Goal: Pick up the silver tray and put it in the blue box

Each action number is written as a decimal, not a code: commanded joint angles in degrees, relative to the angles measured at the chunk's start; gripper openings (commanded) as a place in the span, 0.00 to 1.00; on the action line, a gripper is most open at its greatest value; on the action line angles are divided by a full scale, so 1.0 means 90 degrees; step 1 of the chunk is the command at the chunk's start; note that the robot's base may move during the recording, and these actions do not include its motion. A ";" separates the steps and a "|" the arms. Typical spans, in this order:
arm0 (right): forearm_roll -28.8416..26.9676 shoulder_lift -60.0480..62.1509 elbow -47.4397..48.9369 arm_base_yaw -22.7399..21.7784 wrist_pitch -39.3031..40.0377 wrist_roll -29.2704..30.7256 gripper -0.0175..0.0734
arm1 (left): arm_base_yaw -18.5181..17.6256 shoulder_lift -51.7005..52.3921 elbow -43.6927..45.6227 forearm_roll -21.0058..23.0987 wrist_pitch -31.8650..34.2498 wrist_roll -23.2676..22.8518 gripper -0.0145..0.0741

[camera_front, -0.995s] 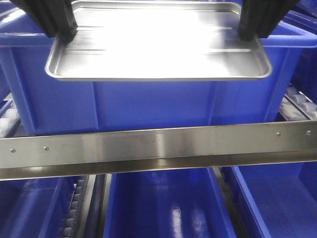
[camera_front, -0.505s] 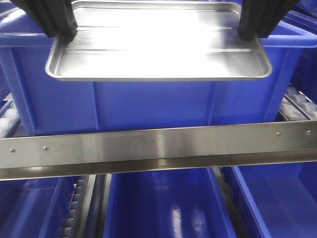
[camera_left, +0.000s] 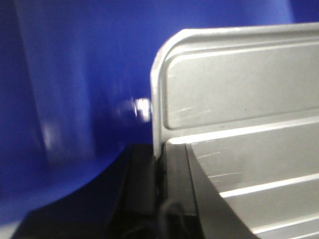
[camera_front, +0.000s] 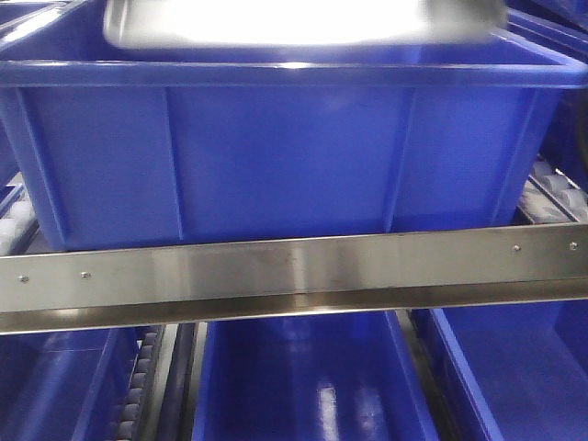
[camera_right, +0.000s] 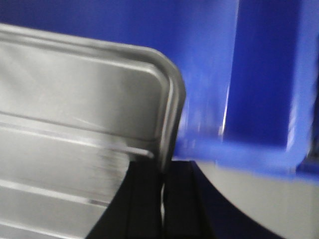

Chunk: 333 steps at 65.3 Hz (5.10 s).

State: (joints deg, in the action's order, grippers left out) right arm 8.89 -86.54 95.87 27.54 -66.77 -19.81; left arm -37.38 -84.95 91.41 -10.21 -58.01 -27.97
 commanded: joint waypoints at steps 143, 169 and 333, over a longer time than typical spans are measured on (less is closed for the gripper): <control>0.0474 -0.0938 0.1218 -0.0880 0.1141 0.0201 0.36 | 0.0795 -0.1155 0.1483 -0.0146 0.1019 0.0816 0.42; 0.0505 0.0768 -0.1038 -0.0874 0.1975 0.0270 0.25 | 0.0680 0.1131 -0.1701 -0.0184 0.2057 0.0826 0.04; 0.0508 0.7093 -0.7126 -0.0868 0.5332 0.0270 0.25 | 0.4032 0.9634 -1.0322 0.2305 0.6537 0.3422 0.05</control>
State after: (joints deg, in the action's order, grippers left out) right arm 12.42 -22.49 30.08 19.66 -23.48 -17.84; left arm -1.15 0.59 -1.62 9.31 -5.01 2.80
